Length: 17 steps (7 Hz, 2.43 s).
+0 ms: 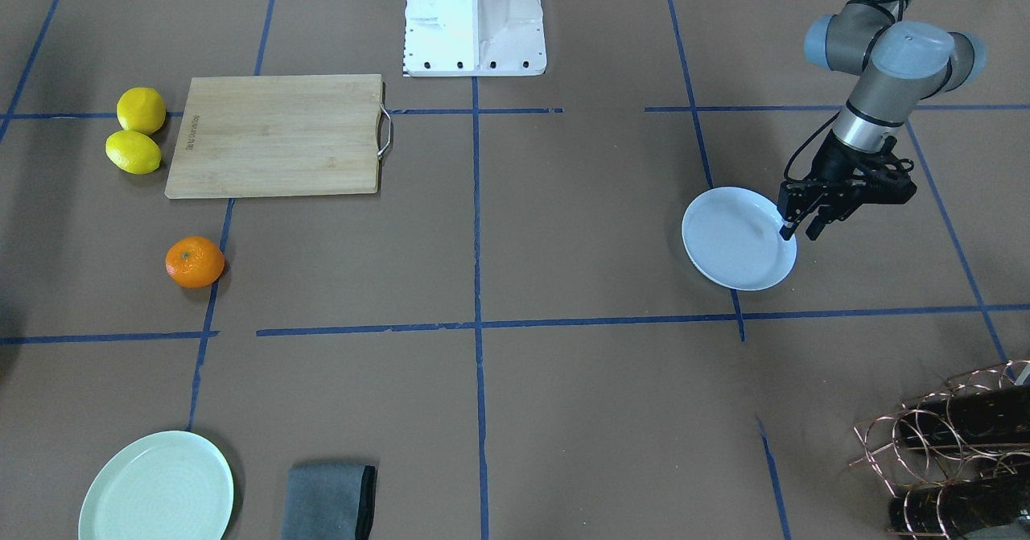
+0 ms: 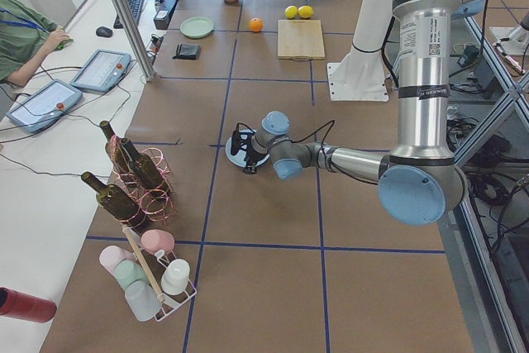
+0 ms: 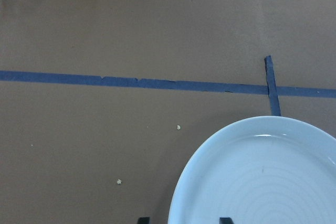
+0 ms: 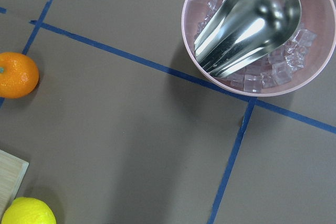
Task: Pick orange to plate
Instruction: 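Reach the left gripper to the rim of the pale blue plate, then slide the pale blue plate with the left gripper toward the table center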
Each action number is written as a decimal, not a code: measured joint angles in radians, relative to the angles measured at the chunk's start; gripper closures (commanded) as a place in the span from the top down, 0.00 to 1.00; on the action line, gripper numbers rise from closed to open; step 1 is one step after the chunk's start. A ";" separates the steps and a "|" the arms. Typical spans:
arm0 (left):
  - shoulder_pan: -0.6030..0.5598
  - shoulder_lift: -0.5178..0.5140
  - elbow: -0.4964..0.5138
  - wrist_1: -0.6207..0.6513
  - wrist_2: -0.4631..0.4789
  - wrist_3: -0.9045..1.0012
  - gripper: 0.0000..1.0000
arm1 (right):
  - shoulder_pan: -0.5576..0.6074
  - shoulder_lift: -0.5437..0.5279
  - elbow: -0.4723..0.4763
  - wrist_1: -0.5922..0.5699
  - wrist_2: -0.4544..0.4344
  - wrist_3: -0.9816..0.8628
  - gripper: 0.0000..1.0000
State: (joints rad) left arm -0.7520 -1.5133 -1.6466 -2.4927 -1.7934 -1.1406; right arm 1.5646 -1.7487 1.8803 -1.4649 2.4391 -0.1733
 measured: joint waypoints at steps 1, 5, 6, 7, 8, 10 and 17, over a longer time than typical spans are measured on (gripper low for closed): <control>0.006 -0.002 0.004 0.000 0.003 -0.001 0.21 | 0.000 0.000 -0.001 0.000 0.000 0.000 1.00; 0.026 -0.013 0.007 0.002 0.003 0.003 0.00 | 0.000 0.000 -0.003 0.000 0.000 0.000 1.00; 0.027 -0.016 -0.016 0.003 -0.003 0.005 0.00 | 0.000 0.000 -0.004 0.000 0.000 0.000 1.00; 0.027 -0.020 -0.059 0.008 -0.028 0.006 0.00 | 0.000 0.000 -0.004 0.000 0.000 0.000 1.00; 0.027 -0.046 -0.092 0.021 -0.070 0.005 0.00 | 0.000 0.000 -0.004 0.000 0.000 0.000 1.00; 0.027 -0.228 -0.098 0.179 -0.097 -0.003 0.00 | 0.000 0.000 -0.004 0.000 0.000 0.001 1.00; 0.244 -0.665 0.154 0.327 0.111 -0.067 0.41 | 0.000 0.001 -0.007 0.000 0.000 0.002 1.00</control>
State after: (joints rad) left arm -0.5078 -2.1779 -1.4928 -2.1661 -1.6823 -1.2079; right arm 1.5647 -1.7474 1.8728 -1.4649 2.4387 -0.1718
